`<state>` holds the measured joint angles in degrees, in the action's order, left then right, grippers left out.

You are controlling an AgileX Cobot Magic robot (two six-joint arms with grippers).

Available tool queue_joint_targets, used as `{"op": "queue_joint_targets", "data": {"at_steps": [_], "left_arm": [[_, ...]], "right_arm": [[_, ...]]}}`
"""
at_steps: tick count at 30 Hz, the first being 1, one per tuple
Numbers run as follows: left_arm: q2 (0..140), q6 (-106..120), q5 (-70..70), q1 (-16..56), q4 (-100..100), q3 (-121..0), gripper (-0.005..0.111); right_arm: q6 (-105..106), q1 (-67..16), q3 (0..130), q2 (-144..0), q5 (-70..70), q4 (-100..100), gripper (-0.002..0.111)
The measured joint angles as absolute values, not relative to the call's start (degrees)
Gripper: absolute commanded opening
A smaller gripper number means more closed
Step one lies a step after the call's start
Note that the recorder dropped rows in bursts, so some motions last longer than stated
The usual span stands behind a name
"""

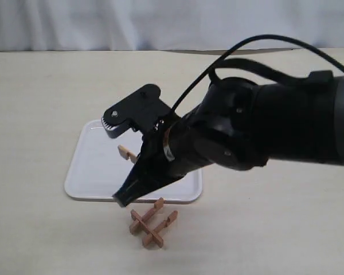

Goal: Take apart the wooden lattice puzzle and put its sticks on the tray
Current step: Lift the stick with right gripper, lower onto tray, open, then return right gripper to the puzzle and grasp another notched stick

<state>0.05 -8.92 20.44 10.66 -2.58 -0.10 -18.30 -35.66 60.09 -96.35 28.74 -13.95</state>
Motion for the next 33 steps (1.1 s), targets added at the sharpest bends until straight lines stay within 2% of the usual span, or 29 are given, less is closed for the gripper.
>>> {"op": "queue_joint_targets", "data": {"at_steps": [7, 9, 11, 16, 18, 29, 33], "left_arm": [[0.05, -8.92, 20.44, 10.66, -2.58, -0.10, 0.000], [0.05, -8.92, 20.44, 10.66, -2.58, -0.10, 0.000], [0.05, -8.92, 20.44, 10.66, -2.58, -0.10, 0.000], [0.05, -8.92, 20.44, 10.66, -2.58, -0.10, 0.000], [0.05, -8.92, 20.44, 10.66, -2.58, -0.10, 0.000], [0.05, -8.92, 20.44, 10.66, -2.58, -0.10, 0.000], [0.05, -8.92, 20.44, 10.66, -2.58, -0.10, 0.000]], "right_arm": [[-18.16, -27.60, 60.76, -100.65, 22.62, -14.75, 0.005], [-18.16, -26.15, 60.76, -102.64, 21.60, -14.75, 0.008], [-18.66, -24.78, 60.76, -104.59, 20.55, -14.75, 0.018], [-20.53, -23.47, 61.48, -107.03, 19.57, -14.85, 0.054], [-20.64, -23.47, 62.61, -106.91, 19.98, -14.85, 0.059], [-18.23, -31.05, 66.73, -101.34, 37.90, -15.23, 0.059], [-17.64, -35.98, 66.59, -101.28, 42.52, -14.60, 0.051]]}}
